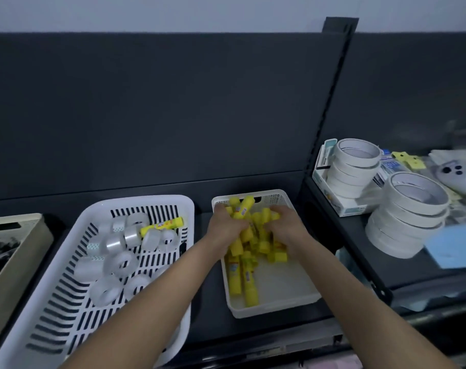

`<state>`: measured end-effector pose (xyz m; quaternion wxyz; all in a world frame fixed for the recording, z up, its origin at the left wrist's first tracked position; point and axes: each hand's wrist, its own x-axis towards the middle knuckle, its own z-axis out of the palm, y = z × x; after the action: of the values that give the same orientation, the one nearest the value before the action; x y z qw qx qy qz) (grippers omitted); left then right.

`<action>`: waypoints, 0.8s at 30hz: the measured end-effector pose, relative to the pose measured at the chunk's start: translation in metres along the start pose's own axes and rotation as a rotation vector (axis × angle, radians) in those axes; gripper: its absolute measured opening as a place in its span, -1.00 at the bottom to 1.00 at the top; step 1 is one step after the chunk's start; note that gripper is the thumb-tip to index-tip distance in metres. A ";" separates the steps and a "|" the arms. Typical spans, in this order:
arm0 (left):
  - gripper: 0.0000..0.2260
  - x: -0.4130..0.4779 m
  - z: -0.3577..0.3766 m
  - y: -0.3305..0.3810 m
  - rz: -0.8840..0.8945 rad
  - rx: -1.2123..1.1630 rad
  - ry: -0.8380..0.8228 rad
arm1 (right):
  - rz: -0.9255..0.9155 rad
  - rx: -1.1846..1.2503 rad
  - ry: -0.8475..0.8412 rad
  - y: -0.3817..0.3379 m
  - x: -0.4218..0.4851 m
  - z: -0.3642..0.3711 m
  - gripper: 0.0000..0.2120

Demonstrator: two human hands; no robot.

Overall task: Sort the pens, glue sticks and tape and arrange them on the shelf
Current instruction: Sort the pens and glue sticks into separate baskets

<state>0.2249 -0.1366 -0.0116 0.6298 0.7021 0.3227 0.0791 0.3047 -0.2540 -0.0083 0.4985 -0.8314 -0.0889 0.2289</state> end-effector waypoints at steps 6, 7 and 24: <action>-0.66 -0.001 0.001 -0.004 0.091 0.140 0.068 | -0.123 -0.090 0.038 -0.004 0.007 -0.006 -0.54; -0.68 -0.003 -0.002 -0.003 0.103 0.155 0.109 | -0.155 -0.113 0.057 -0.006 0.007 -0.006 -0.55; -0.83 0.023 -0.158 -0.052 0.269 1.008 0.070 | -0.376 -0.243 -0.194 -0.047 -0.029 0.109 -0.80</action>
<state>0.1429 0.0079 -0.0366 0.1868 0.9503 0.2484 0.0174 0.2320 -0.1566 -0.0027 0.4178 -0.8283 -0.3163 0.1984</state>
